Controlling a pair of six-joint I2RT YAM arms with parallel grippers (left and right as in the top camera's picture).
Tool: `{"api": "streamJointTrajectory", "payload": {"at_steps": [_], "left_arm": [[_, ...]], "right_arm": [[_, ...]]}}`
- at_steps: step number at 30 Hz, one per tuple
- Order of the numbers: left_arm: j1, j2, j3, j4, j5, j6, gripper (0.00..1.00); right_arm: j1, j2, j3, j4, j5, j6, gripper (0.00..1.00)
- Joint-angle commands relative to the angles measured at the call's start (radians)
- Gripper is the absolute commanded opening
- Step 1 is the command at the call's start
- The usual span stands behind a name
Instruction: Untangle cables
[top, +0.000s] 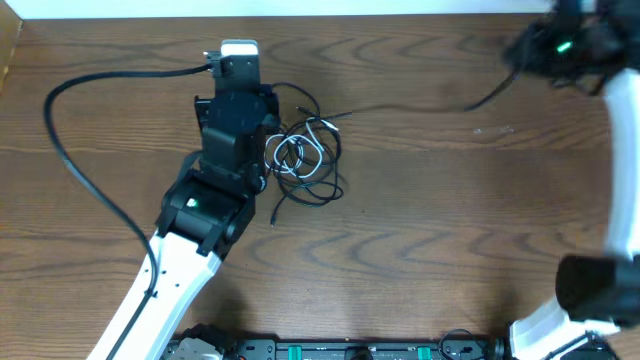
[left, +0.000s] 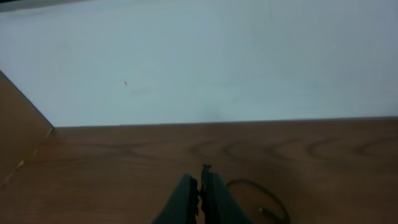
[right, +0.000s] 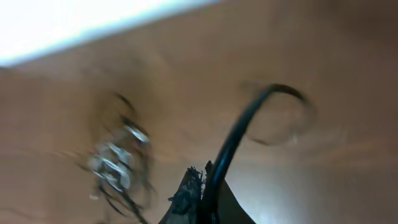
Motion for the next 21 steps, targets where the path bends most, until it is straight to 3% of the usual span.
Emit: {"api": "streamJointTrajectory", "payload": {"at_steps": [1, 10, 17, 21], "left_arm": [[0.0, 0.024, 0.014, -0.019, 0.008, -0.02, 0.08], [0.006, 0.029, 0.014, -0.037, 0.001, -0.023, 0.08], [0.014, 0.029, 0.014, -0.065, 0.001, -0.023, 0.08], [0.014, 0.029, 0.014, -0.066, 0.002, -0.023, 0.08]], "right_arm": [[-0.026, -0.074, 0.147, -0.003, -0.062, 0.042, 0.01], [-0.214, -0.167, 0.502, 0.008, -0.057, 0.134, 0.01], [-0.407, -0.18, 0.526, -0.036, -0.061, 0.146, 0.01], [-0.432, -0.144, 0.525, -0.099, -0.028, 0.087, 0.01]]}}
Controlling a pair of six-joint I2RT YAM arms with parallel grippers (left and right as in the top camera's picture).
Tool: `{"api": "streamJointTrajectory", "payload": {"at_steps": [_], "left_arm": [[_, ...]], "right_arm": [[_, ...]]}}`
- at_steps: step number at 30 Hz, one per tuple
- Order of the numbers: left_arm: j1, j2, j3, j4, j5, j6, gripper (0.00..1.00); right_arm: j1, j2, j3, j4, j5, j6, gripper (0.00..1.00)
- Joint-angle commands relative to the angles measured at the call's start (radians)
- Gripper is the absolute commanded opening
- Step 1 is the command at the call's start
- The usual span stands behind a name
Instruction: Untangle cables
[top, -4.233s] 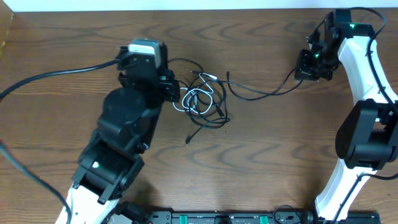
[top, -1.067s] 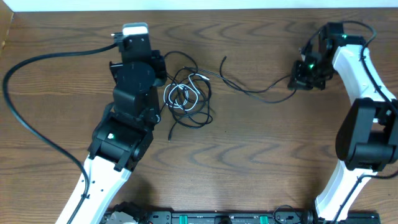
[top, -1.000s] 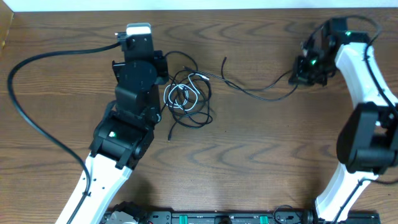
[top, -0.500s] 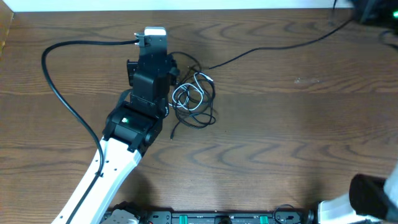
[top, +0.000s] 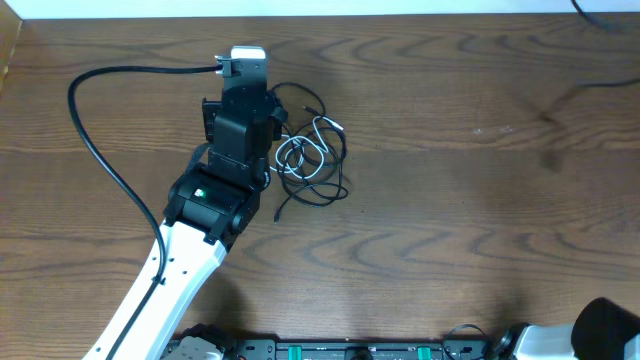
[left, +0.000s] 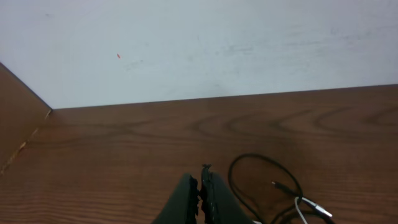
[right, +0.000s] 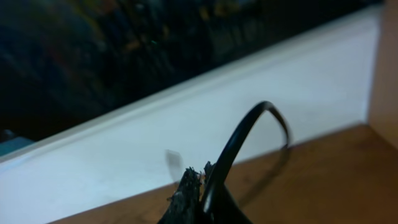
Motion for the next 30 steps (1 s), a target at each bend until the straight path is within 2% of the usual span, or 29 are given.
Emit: {"api": "streamJointTrajectory", "payload": {"at_steps": [1, 8, 18, 25, 30], "left_arm": [[0.006, -0.005, 0.014, -0.003, -0.006, -0.008, 0.08], [0.006, -0.005, 0.014, -0.019, 0.001, -0.012, 0.08], [0.006, -0.005, 0.014, -0.033, 0.001, -0.012, 0.08], [0.006, -0.005, 0.014, -0.033, 0.001, -0.012, 0.08], [0.006, -0.005, 0.014, -0.034, 0.001, -0.012, 0.08]], "right_arm": [[-0.013, 0.057, -0.003, -0.038, 0.053, -0.054, 0.01], [-0.011, 0.193, -0.004, -0.107, 0.247, -0.163, 0.01], [-0.011, 0.375, -0.003, -0.074, 0.541, -0.164, 0.01], [-0.028, 0.329, 0.0, -0.013, 0.72, -0.087, 0.01], [-0.115, 0.246, 0.0, 0.037, 0.776, 0.008, 0.01]]}}
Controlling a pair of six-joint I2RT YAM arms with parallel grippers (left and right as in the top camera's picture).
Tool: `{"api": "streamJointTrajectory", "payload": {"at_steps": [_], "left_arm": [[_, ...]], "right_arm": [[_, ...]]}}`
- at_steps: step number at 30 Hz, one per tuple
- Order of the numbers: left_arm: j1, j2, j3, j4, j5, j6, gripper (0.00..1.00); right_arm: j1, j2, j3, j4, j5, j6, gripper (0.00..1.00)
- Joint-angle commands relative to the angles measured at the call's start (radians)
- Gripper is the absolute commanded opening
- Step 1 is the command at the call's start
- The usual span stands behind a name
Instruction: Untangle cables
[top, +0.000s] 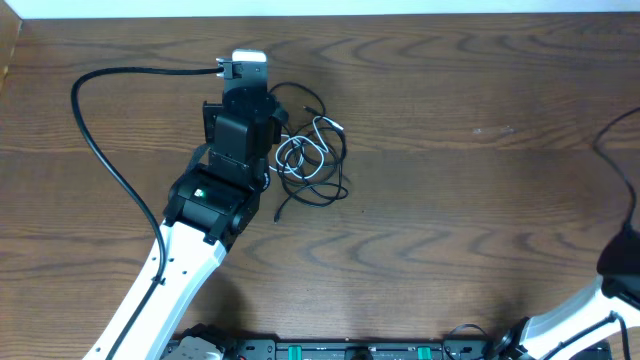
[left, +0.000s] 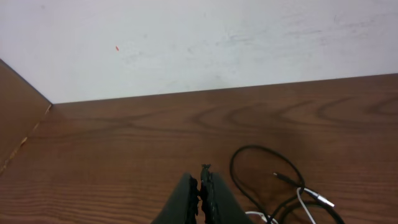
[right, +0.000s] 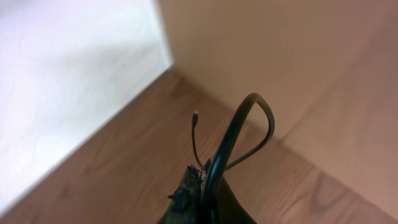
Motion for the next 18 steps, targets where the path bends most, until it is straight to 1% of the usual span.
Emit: {"api": "streamJointTrajectory", "payload": {"at_steps": [1, 7, 11, 14, 18], "left_arm": [[0.006, -0.005, 0.014, -0.003, -0.002, -0.01, 0.08], [0.006, -0.003, 0.013, -0.011, -0.002, -0.029, 0.08], [0.006, 0.003, 0.013, -0.011, -0.002, -0.029, 0.08], [0.006, 0.014, 0.013, -0.011, -0.002, -0.029, 0.08], [0.006, 0.028, 0.013, -0.01, -0.002, -0.034, 0.08]], "right_arm": [[-0.077, -0.106, 0.012, 0.026, 0.089, 0.09, 0.01], [-0.2, -0.179, 0.012, 0.082, 0.068, 0.1, 0.01], [-0.266, -0.185, 0.012, 0.118, -0.076, 0.053, 0.01], [-0.278, -0.172, 0.011, 0.132, -0.177, -0.007, 0.01], [-0.252, -0.124, 0.01, 0.132, -0.22, -0.061, 0.01]]}}
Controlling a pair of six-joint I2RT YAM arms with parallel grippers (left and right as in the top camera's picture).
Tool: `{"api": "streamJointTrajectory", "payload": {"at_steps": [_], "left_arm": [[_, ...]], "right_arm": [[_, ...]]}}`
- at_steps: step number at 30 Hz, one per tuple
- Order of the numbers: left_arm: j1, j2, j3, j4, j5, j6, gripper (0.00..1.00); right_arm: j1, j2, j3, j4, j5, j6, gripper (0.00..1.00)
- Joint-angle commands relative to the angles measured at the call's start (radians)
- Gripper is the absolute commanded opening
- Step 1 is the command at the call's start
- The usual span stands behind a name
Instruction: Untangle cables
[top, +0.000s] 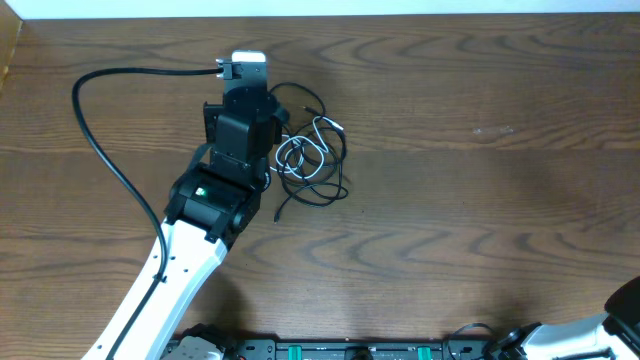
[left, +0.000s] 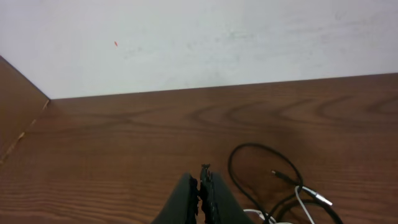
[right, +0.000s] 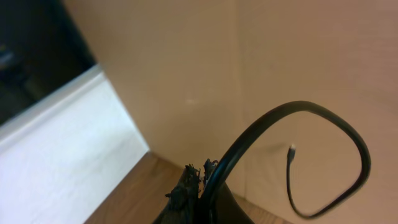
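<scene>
A tangle of thin black and white cables (top: 308, 155) lies on the wooden table (top: 450, 200), just right of my left arm (top: 238, 130). In the left wrist view my left gripper (left: 200, 186) is shut with nothing seen between its fingers; the tangle's black loop and plugs (left: 280, 183) lie to its right. My right gripper (right: 200, 180) is shut on a thick black cable (right: 280, 121). That cable arcs up and right, and its thin plug end (right: 291, 149) hangs free in front of a tan wall. The right gripper is outside the overhead view.
A thick black lead (top: 95, 150) loops from the left wrist across the table's left side. The white back wall (left: 199, 43) borders the far edge. A bit of the right arm (top: 625, 300) shows at the bottom right corner.
The black cable seen at the table's right edge has left the overhead view. The right wrist view has gone from the table corner to the tan wall. Left arm and tangle are unchanged.
First my right gripper held the black cable at the far right, stretched out from the tangle. Then the cable was free of the tangle and mostly past the top right edge. Then it hung at the right edge, and now it is off the table view.
</scene>
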Motion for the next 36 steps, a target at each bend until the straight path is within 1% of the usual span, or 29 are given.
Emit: {"api": "streamJointTrajectory", "payload": {"at_steps": [1, 6, 10, 11, 12, 13, 15, 18, 20, 21, 25, 27, 30, 33, 36], "left_arm": [[0.006, 0.021, 0.013, -0.003, -0.002, -0.021, 0.08], [0.006, 0.029, 0.013, -0.002, -0.002, -0.024, 0.08], [0.006, 0.029, 0.013, -0.003, -0.002, -0.024, 0.08], [0.006, 0.029, 0.013, -0.003, -0.002, -0.024, 0.08], [0.006, 0.029, 0.013, -0.003, -0.002, -0.024, 0.08], [0.006, 0.029, 0.013, -0.003, -0.002, -0.024, 0.08], [0.006, 0.029, 0.013, -0.003, -0.002, -0.024, 0.08], [0.006, 0.029, 0.013, -0.003, -0.002, -0.024, 0.08], [0.006, 0.029, 0.013, -0.003, -0.002, -0.024, 0.08], [0.006, 0.029, 0.013, -0.003, -0.002, -0.024, 0.08], [0.006, 0.029, 0.013, -0.004, -0.002, -0.024, 0.08], [0.006, 0.029, 0.013, -0.007, -0.002, -0.024, 0.08], [0.006, 0.029, 0.013, -0.012, -0.002, -0.024, 0.08], [0.006, 0.029, 0.013, -0.019, -0.002, -0.025, 0.08], [0.006, 0.029, 0.013, -0.03, -0.002, -0.025, 0.08]], "right_arm": [[0.031, 0.063, 0.0, 0.002, -0.089, -0.082, 0.01], [0.111, 0.167, -0.001, -0.023, -0.084, -0.127, 0.01], [0.159, 0.264, -0.001, -0.035, -0.034, -0.126, 0.01], [0.165, 0.291, -0.001, -0.04, -0.027, -0.125, 0.02], [0.166, 0.311, -0.001, -0.044, -0.028, -0.124, 0.05], [0.167, 0.335, -0.001, -0.052, -0.028, -0.119, 0.15], [0.167, 0.383, -0.001, -0.08, -0.029, -0.114, 0.4], [0.167, 0.433, -0.001, -0.127, -0.029, -0.106, 0.66], [0.165, 0.455, -0.001, -0.155, -0.029, -0.09, 0.8], [0.163, 0.457, -0.001, -0.167, -0.029, -0.087, 0.85], [0.155, 0.452, -0.001, -0.207, -0.072, -0.073, 0.95], [0.154, 0.446, -0.001, -0.236, -0.135, -0.075, 0.94], [0.162, 0.444, -0.001, -0.306, -0.25, -0.121, 0.89], [0.194, 0.447, -0.009, -0.385, -0.277, -0.127, 0.81], [0.237, 0.447, -0.028, -0.412, -0.276, -0.138, 0.74]]}}
